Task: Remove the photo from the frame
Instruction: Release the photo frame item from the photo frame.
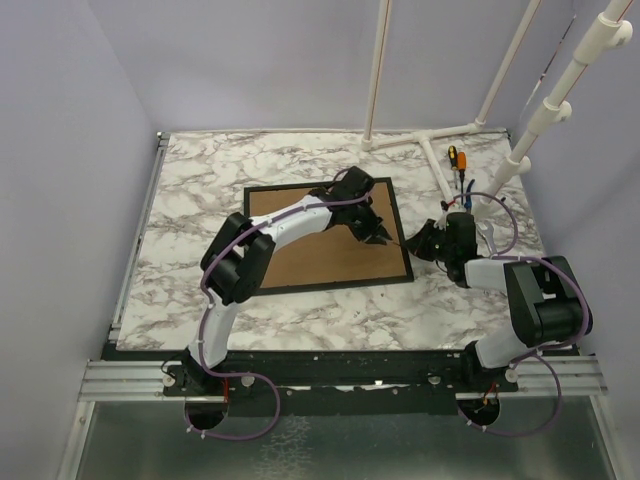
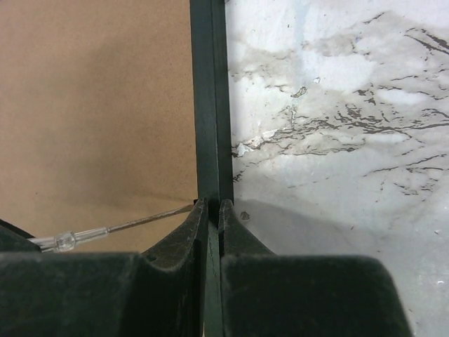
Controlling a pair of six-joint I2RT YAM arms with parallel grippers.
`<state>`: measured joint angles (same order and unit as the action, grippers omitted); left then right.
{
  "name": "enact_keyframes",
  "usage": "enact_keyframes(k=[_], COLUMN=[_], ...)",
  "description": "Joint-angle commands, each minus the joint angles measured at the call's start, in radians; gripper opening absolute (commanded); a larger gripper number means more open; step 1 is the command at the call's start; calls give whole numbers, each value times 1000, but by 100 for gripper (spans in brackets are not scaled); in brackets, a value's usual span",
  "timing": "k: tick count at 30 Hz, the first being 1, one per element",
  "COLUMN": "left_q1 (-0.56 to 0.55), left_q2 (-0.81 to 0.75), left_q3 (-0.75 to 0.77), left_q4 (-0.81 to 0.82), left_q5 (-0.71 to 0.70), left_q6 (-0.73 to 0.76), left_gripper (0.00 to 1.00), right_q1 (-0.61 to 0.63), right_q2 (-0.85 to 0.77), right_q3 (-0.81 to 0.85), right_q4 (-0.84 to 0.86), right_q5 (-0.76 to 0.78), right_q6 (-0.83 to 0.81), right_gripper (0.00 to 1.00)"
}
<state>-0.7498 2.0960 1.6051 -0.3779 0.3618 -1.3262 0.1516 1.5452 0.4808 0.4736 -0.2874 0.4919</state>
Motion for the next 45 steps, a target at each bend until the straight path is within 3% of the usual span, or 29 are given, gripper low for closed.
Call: enact_keyframes(k=[1, 5, 15, 21, 26, 27, 34, 40, 45], left_q1=[-100, -113, -113, -79, -31, -21, 51, 165, 232], left_q2=[83, 122, 109, -8, -181, -217, -420, -591, -666], left_q3=[138, 215, 245, 98, -55, -87, -241, -382, -442], left_q4=[80, 32, -25, -26, -9, -6, 20, 20, 17], left_q5=[57, 52, 6, -14, -46, -54, -54, -79, -104], left_q6=[-66, -80, -70, 4, 102, 117, 197, 248, 283], left_gripper=[0, 0, 0, 0, 0, 0, 0, 0, 0], right_q1=[99, 110, 116, 116, 116, 117, 115, 115, 115], right_q2=[6, 3, -37, -151, -360, -411, -725, -803, -863], right_q3=[-2, -5, -16, -40, -39, -30, 136, 491, 653], right_q4=[-106, -107, -125, -159, -244, -269, -557, -915, -1004], right_q5=[-147, -143, -108, 7, 46, 44, 66, 154, 95], right_q6=[21, 17, 18, 25, 50, 53, 117, 226, 294], right_gripper=[7, 7, 7, 10, 16, 19, 81, 99, 100])
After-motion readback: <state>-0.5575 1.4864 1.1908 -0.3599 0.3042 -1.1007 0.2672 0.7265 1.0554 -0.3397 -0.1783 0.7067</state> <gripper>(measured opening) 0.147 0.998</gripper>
